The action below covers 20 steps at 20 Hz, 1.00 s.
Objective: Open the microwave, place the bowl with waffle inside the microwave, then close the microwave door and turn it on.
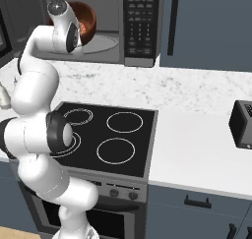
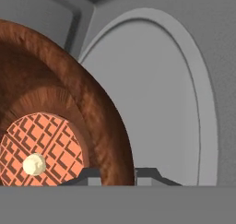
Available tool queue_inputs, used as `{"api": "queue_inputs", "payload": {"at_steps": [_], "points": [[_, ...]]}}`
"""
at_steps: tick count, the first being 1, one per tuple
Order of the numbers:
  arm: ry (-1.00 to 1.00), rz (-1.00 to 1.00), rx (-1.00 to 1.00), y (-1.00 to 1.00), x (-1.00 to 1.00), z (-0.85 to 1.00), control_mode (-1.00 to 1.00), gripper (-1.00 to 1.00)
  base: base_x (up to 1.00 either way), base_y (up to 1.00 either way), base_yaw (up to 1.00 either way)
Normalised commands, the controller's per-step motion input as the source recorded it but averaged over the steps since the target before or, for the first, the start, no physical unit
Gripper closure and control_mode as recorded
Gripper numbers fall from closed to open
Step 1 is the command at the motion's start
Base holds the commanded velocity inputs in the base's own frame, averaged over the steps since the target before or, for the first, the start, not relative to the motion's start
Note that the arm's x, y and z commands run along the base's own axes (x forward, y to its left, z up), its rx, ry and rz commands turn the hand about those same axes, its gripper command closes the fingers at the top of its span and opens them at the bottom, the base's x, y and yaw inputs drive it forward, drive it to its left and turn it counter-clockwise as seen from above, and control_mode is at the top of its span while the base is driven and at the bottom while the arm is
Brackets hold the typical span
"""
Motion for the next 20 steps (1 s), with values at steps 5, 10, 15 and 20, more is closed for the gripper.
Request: {"api": "queue_inputs", "payload": {"at_steps": [5, 10, 15, 20], "points": [[0.00, 0.00, 0.00, 0.00, 0.00, 0.00, -1.00, 1.00, 0.00, 0.00, 0.00], [0.00, 0.00, 0.00, 0.00, 0.00, 0.00, -1.00, -1.00, 0.00, 0.00, 0.00], [0.00, 0.00, 0.00, 0.00, 0.00, 0.00, -1.00, -1.00, 0.00, 0.00, 0.00], [-0.06, 0.00, 0.00, -0.07, -0.20, 0.04, -1.00, -1.00, 0.00, 0.00, 0.00]]}}
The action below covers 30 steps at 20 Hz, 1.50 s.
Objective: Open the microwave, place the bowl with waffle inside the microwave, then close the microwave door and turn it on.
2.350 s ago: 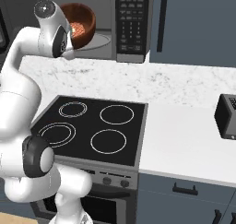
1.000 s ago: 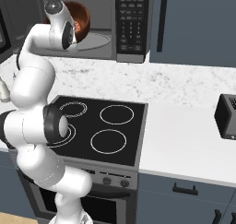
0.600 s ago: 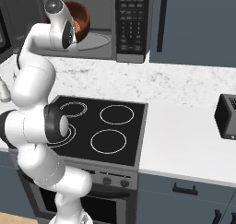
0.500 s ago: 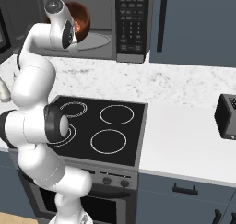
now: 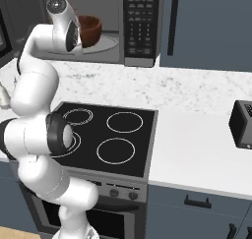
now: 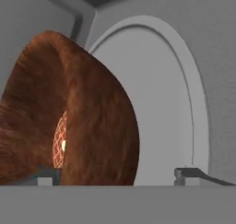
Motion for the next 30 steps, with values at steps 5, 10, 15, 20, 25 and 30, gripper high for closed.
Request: {"api": "queue_inputs", "payload": {"at_steps": [5, 10, 15, 20, 25, 30], "points": [[-0.17, 0.00, -0.11, 0.02, -0.95, 0.23, -1.00, -1.00, 0.00, 0.00, 0.00], [-0.13, 0.00, -0.16, 0.02, -1.00, -0.17, -1.00, -1.00, 0.00, 0.00, 0.00], [-0.02, 0.08, -0.11, -0.06, -1.00, -0.12, -1.00, -1.00, 0.00, 0.00, 0.00], [0.00, 0.13, -0.21, 0.01, -0.83, -0.27, -1.00, -1.00, 0.00, 0.00, 0.00], [-0.02, 0.12, -0.29, 0.03, -0.30, -0.58, -1.00, -1.00, 0.00, 0.00, 0.00], [0.00, 0.09, -0.29, 0.32, -0.08, -0.53, -1.00, -1.00, 0.00, 0.00, 0.00]]}}
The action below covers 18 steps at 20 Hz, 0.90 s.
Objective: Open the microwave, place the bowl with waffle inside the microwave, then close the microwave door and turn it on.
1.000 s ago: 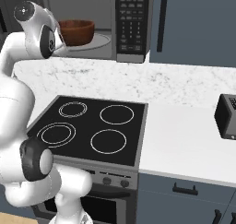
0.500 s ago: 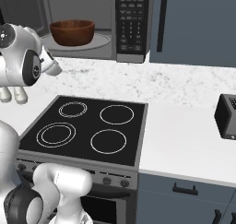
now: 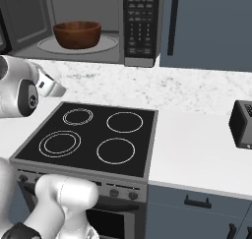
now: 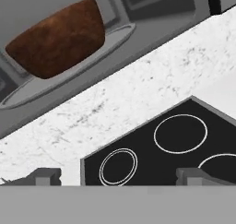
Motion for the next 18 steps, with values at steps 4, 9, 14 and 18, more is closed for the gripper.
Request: {"api": "queue_inputs", "payload": {"at_steps": [4, 9, 14, 18], "points": [[-0.01, 0.05, -0.26, 0.51, 0.00, -0.44, -1.00, -1.00, 0.00, 0.00, 0.00], [0.00, 0.03, -0.24, 0.54, -0.07, -0.36, -1.00, -1.00, 0.00, 0.00, 0.00], [-0.04, 0.04, -0.26, 0.46, -0.22, -0.48, -1.00, -1.00, 0.00, 0.00, 0.00], [-0.10, 0.03, -0.19, 0.32, -0.18, -0.49, -1.00, -1.00, 0.00, 0.00, 0.00]]}}
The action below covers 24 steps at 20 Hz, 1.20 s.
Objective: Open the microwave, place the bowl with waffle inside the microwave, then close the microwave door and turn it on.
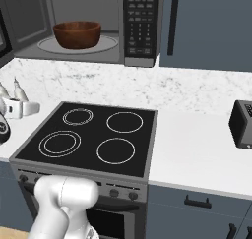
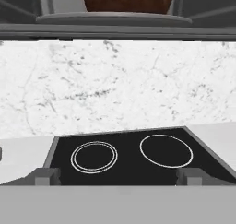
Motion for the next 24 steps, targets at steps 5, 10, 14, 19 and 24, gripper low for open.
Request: {"api": "queue_inputs", "payload": {"at_steps": [5, 10, 14, 19, 24], "points": [[-0.11, 0.00, -0.09, 0.26, -0.71, -0.27, -1.00, -1.00, 0.00, 0.00, 0.00], [-0.19, 0.01, -0.11, 0.70, -0.74, -0.05, -1.00, -1.00, 0.00, 0.00, 0.00], [-0.13, 0.00, -0.12, 1.00, -0.49, 0.28, -1.00, -1.00, 0.00, 0.00, 0.00], [-0.08, 0.00, -0.07, 0.87, -0.30, 0.44, -1.00, -1.00, 0.00, 0.00, 0.00], [-0.04, 0.00, -0.11, 0.91, -0.30, 0.06, -1.00, -1.00, 0.00, 0.00, 0.00]]}}
